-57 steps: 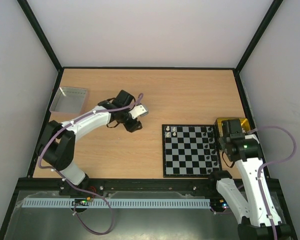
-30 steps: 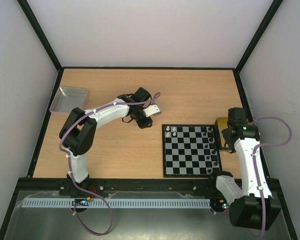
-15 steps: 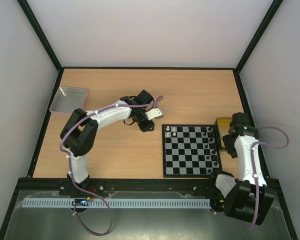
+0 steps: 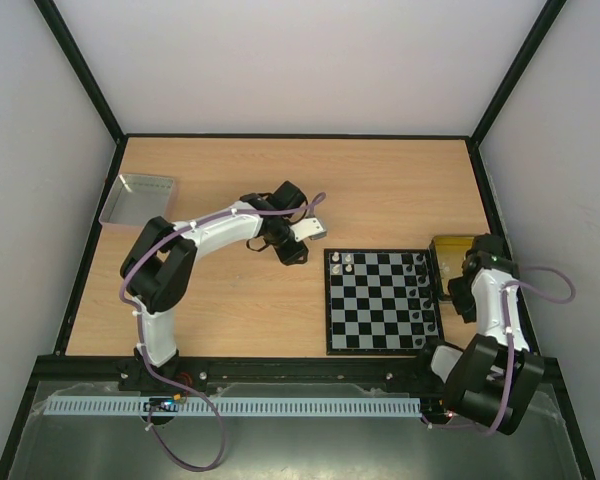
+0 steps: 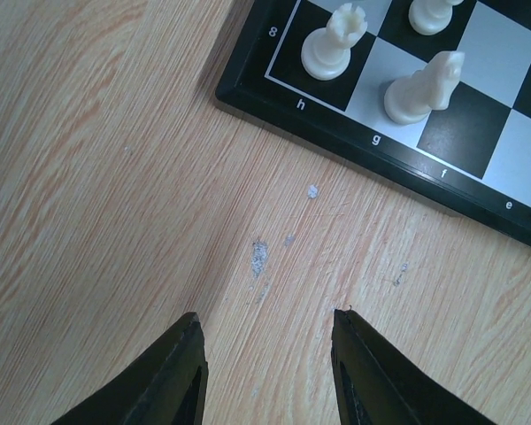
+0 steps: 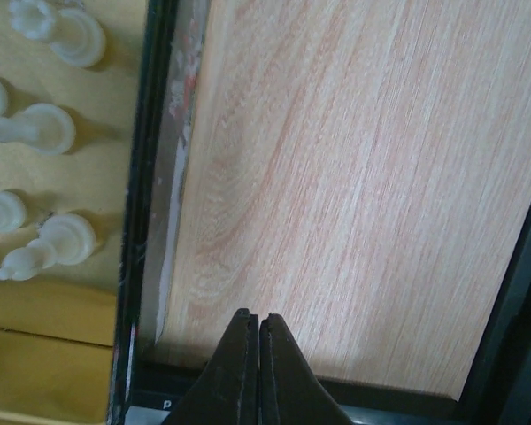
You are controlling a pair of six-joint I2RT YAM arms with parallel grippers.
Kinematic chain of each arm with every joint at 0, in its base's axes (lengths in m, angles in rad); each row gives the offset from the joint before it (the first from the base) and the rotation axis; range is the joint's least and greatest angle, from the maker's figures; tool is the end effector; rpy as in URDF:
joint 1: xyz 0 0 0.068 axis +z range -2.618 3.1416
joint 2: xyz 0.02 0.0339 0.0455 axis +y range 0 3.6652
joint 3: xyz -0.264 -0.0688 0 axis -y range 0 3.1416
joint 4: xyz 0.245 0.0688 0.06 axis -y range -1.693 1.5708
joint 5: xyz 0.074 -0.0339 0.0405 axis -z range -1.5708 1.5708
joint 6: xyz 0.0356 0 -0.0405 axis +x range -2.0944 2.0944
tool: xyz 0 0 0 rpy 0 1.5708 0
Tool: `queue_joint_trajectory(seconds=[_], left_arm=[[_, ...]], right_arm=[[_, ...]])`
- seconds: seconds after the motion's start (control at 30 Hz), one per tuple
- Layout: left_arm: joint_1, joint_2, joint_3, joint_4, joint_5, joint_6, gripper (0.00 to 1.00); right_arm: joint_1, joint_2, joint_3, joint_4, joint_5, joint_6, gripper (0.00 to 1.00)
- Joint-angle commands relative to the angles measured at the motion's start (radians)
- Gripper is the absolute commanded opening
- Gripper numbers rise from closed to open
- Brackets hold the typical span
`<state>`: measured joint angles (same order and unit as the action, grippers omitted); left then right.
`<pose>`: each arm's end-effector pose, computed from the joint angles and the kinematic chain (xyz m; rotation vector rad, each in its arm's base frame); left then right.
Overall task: Set up the chess pieces on the board
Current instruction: Move the chessboard to the center of the board.
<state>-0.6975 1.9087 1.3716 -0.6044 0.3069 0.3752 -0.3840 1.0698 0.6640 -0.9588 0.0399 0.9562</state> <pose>0.2948 -0.2611 0.1906 1.4703 2.2936 -0.5109 0.1519 -0.0629 0.1962 1.8260 2.2946 0.0295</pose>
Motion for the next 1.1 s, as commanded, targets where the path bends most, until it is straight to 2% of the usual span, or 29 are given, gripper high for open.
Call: queue_joint_trajectory(seconds=[0.0, 0.2, 0.57, 1.07], left_arm=[[-0.005, 0.015, 0.033, -0.028, 0.006, 0.004, 0.42], [-0.005, 0.034, 0.069, -0.055, -0.006, 0.005, 0.41], [-0.003, 0.059, 0.085, -0.051, -0.037, -0.012, 0.40], [0.016, 0.039, 0.080, -0.055, -0.042, -0.013, 0.40]], right_arm=[[-0.020, 0.030, -0.060, 0.065, -0.029, -0.017, 0.02], [-0.024, 0.069, -0.134, 0.149, -0.064, -0.014, 0.02], [-0.024, 0.101, -0.155, 0.218, -0.064, -0.035, 0.02], [-0.024, 0.137, -0.259, 0.349, -0.223, -0.050, 0.02]])
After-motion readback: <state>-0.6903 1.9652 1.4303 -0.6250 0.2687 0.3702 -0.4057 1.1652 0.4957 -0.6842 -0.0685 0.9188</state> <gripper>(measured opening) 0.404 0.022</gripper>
